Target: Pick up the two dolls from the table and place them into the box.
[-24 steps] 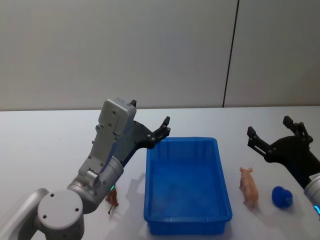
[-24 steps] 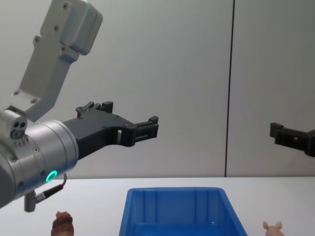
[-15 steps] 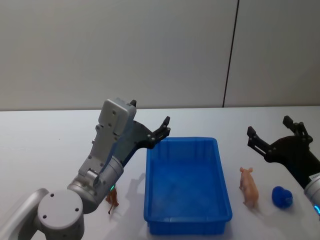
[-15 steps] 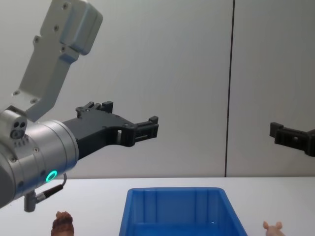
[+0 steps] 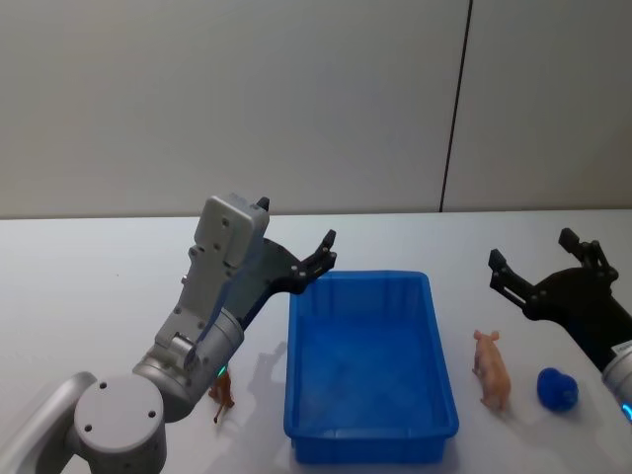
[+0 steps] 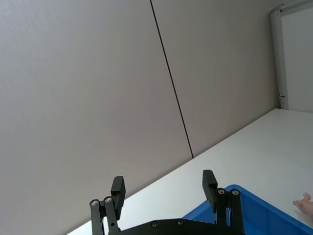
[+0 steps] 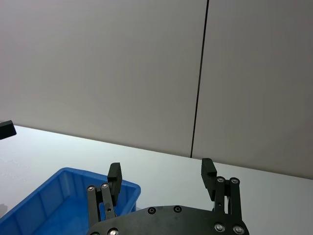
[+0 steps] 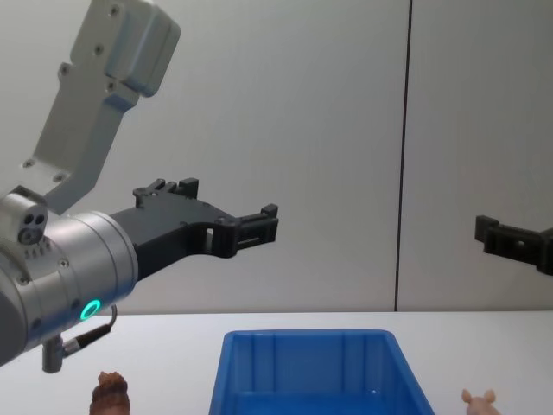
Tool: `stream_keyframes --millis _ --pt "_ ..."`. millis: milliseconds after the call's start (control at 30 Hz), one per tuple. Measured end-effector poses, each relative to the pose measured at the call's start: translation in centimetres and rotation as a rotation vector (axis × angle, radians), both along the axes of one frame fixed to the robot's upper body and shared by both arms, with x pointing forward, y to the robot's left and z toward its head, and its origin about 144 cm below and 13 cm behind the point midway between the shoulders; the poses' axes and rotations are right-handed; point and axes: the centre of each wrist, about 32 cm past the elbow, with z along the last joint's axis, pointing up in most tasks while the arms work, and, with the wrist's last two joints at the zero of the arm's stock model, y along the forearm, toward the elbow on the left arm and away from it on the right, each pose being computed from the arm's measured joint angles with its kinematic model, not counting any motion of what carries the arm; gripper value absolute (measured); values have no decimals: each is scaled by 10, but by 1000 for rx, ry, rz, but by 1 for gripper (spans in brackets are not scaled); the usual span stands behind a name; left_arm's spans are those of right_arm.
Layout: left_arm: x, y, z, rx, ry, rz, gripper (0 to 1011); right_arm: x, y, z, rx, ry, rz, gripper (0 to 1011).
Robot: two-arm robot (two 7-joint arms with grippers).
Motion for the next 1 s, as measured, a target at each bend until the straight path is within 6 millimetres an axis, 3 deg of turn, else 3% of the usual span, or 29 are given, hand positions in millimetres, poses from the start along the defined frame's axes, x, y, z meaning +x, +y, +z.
stream_keyframes --millis 567,1000 --pt "0 0 0 0 0 0 1001 9 -35 -10 -50 143 8 1001" --pt "0 0 0 0 0 0 1001 4 -62 -25 -128 278 26 1001"
